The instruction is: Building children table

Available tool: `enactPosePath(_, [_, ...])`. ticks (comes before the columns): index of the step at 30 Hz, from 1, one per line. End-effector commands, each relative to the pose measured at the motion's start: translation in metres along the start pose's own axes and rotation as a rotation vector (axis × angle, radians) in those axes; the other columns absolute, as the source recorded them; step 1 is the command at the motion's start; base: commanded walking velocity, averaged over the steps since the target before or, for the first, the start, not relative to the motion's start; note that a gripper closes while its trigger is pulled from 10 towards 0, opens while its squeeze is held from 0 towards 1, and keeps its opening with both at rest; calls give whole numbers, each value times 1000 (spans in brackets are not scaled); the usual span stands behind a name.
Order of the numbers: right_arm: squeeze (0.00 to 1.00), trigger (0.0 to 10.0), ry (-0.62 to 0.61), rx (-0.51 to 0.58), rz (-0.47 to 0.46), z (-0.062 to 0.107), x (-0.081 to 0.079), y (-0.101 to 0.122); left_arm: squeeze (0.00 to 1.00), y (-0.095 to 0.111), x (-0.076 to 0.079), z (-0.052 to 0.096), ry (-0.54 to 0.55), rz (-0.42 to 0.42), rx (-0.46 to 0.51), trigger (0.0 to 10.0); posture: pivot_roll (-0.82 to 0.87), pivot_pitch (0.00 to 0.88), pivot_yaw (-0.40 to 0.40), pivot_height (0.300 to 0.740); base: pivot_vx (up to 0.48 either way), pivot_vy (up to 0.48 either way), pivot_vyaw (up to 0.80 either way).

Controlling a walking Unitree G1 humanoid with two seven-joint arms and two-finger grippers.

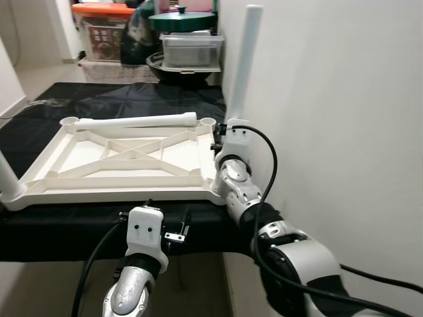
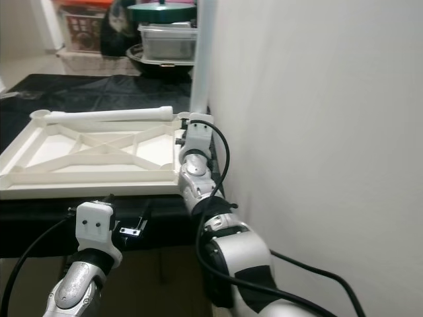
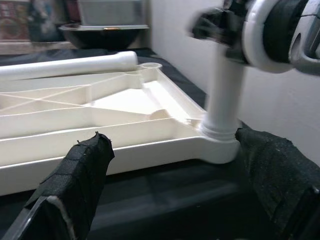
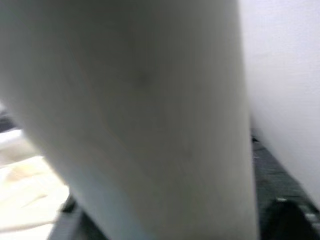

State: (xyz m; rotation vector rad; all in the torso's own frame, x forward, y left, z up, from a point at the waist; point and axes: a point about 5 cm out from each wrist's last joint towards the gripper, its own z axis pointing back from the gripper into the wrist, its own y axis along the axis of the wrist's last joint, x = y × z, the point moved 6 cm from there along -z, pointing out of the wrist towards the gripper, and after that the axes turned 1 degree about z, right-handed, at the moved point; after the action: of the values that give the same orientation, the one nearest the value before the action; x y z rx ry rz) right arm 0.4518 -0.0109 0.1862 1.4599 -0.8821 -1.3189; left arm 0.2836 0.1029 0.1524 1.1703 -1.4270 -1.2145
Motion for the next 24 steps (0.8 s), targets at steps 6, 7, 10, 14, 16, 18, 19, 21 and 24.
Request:
enactPosePath(6, [0,10000,233,62,-24,3,-36,14,0,-5,0,0,1,2,-18,10000,19,0,-56,740,0,0,0])
enactPosePath(7, [0,10000,276,76,-28,3,-39,19,0,-5,0,0,1,2,-17,10000,19,0,-56,740,0,0,0])
enactPosePath(10, [0,10000,549,27,-10,11,-56,21,0,-5,1,0,-2,4,-17,10000,17,0,-56,740,0,0,0])
enactPosePath(14, [0,10000,793,-47,26,25,-63,16,0,-5,2,0,-7,7,-16,10000,16,0,-59,740,0,0,0])
enactPosePath(16, [0,10000,1082,-185,138,51,-68,-3,0,-9,8,1,-40,16,-30,10000,15,0,-61,740,0,0,0])
enactPosePath(18, [0,10000,1122,-204,158,56,-68,-6,0,-10,9,1,-45,17,-33,10000,15,0,-61,740,0,0,0])
enactPosePath(19, [0,10000,1122,-204,157,56,-68,-6,0,-10,9,1,-45,17,-33,10000,15,0,-61,740,0,0,0])
enactPosePath(21, [0,10000,1200,-235,183,65,-76,-15,0,-9,9,1,-45,15,-32,10000,28,0,-70,740,0,0,0])
enactPosePath(24, [0,10000,1308,-289,220,81,-89,-32,0,-8,8,1,-41,12,-30,10000,35,0,-73,740,0,0,0])
